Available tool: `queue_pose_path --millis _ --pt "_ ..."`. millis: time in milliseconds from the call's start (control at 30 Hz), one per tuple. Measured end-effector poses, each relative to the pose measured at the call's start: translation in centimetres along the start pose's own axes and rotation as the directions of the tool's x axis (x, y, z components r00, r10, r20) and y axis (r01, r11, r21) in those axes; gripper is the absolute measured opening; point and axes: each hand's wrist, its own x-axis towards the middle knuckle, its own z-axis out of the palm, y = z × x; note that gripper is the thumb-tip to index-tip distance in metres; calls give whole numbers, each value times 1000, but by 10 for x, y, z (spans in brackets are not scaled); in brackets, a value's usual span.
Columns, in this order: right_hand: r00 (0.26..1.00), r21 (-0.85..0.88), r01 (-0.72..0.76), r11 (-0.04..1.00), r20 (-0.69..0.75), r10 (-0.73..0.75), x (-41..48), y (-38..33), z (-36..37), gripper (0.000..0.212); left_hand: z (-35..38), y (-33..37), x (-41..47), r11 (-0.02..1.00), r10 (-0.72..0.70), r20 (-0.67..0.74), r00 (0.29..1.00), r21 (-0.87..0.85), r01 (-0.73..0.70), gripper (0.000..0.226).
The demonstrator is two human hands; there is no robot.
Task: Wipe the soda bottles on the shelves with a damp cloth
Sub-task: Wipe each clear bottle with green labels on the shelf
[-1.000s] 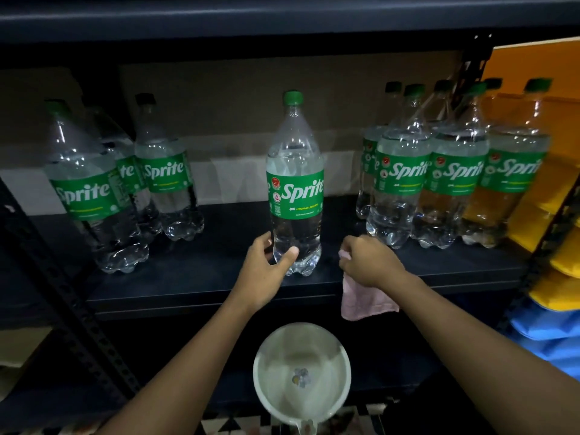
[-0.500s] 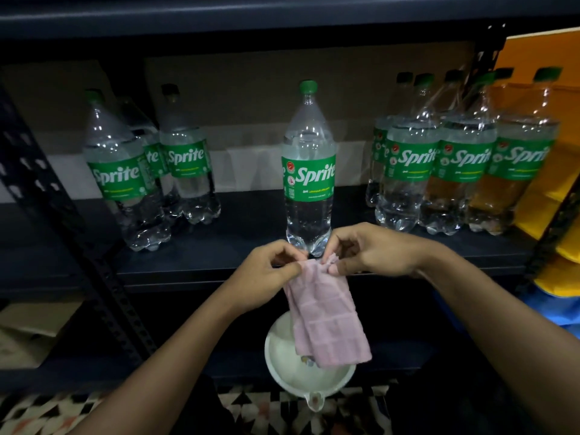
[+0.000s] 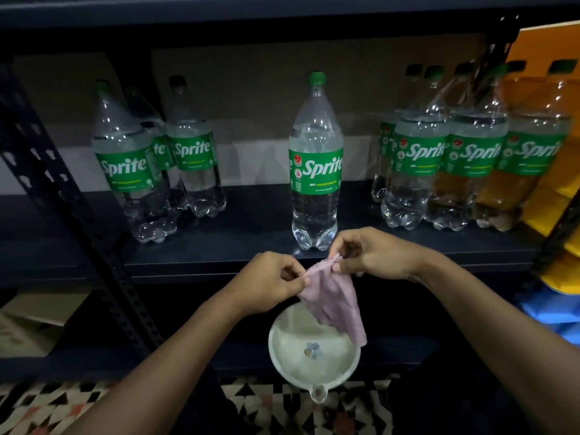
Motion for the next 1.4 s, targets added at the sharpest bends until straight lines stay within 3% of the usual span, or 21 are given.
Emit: queue_pose_path --millis 133,267,333,433,567,600,700,800,867,967,1033,1133,1233,1300,1400 --pt "997 -414 14 910 -58 -42 -1 6 7 11 1 9 5 995 15 -41 999 101 -10 5" --pt "997 -558 70 827 21 -70 4 15 25 13 -5 12 11 995 -35 -29 999 91 37 6" --pt "998 -566 36 824 -21 -59 9 23 27 12 -10 11 11 992 -59 13 998 115 57 10" --pt "984 -501 -19 865 -164 -74 13 30 28 17 -13 7 12 994 -103 23 994 41 102 12" --pt "928 -300 14 954 -352 -125 5 26 49 54 -10 8 11 899 -258 19 966 -362 247 9" --pt "901 -266 25 964 -411 -136 3 26 55 53 -7 8 10 853 -296 39 954 -439 283 12" --pt "855 -177 79 981 -494 -158 2 26 72 18 -1 7 7 768 -360 76 930 -542 341 19" --pt "917 2 48 999 -397 -43 3 27 91 21 4 9 5 752 -374 80 924 -558 352 17" --pt "947 197 -18 980 -312 80 4 26 99 43 5 11 4 745 -372 82 925 -567 350 25" --pt "937 339 -71 938 -301 179 6 25 99 67 2 12 6 691 -398 143 906 -602 399 42" --pt "932 365 -86 927 -298 204 8 25 98 56 1 11 6 666 -414 175 893 -610 429 42" --pt "917 389 -111 915 -315 245 10 25 92 12 0 5 3 713 -412 127 903 -573 405 29" --pt "851 353 -154 923 -427 305 9 31 74 21 -10 -10 -1 826 -413 -27 911 -432 362 10" --pt "819 330 -161 930 -482 312 5 37 59 19 -22 -20 -4 861 -426 -108 898 -353 366 10" --pt "820 322 -150 935 -488 299 -2 39 43 15 -33 -27 -8 868 -420 -109 901 -336 365 18"
